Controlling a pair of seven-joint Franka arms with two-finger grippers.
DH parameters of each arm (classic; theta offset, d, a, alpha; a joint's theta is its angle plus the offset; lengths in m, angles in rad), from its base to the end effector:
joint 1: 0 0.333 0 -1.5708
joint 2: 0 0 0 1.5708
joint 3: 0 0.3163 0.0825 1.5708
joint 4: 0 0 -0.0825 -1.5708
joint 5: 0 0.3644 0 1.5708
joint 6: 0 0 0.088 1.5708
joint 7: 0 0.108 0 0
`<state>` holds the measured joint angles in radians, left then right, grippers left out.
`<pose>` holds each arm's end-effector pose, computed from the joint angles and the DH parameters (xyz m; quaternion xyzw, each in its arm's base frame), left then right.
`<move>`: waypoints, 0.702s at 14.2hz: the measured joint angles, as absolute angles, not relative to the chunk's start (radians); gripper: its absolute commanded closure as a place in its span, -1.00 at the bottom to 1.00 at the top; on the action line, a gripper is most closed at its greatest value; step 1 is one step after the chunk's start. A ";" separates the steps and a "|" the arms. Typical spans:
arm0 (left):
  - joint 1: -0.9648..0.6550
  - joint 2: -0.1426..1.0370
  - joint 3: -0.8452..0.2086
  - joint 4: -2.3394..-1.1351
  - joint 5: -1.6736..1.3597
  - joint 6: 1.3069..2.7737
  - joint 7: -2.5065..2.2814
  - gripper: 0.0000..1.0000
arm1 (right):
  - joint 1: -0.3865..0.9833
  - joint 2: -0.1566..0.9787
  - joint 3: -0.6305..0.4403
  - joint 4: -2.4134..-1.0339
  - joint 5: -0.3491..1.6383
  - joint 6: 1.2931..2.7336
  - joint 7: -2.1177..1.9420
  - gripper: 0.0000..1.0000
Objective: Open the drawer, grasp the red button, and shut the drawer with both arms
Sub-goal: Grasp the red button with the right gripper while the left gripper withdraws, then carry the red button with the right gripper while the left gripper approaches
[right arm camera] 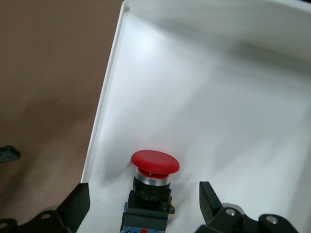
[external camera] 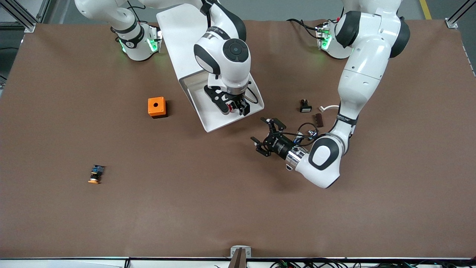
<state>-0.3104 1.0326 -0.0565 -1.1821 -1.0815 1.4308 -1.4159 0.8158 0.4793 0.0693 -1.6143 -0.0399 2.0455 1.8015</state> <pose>0.6028 -0.3320 0.1892 0.6082 0.5031 -0.6092 0.0767 0.4233 0.5047 0.3536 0.8992 -0.4368 -0.0039 0.0231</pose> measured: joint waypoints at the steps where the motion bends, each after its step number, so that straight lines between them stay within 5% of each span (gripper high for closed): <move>1: -0.310 1.024 -0.054 -1.177 -1.049 1.446 -1.334 -0.99 | 0.818 0.482 0.069 -1.614 -0.040 2.051 1.806 -0.94; 10: -0.328 0.883 -0.054 -1.132 -0.663 1.657 -0.976 -0.99 | 0.842 0.485 0.069 -1.613 -0.040 2.054 1.826 -0.78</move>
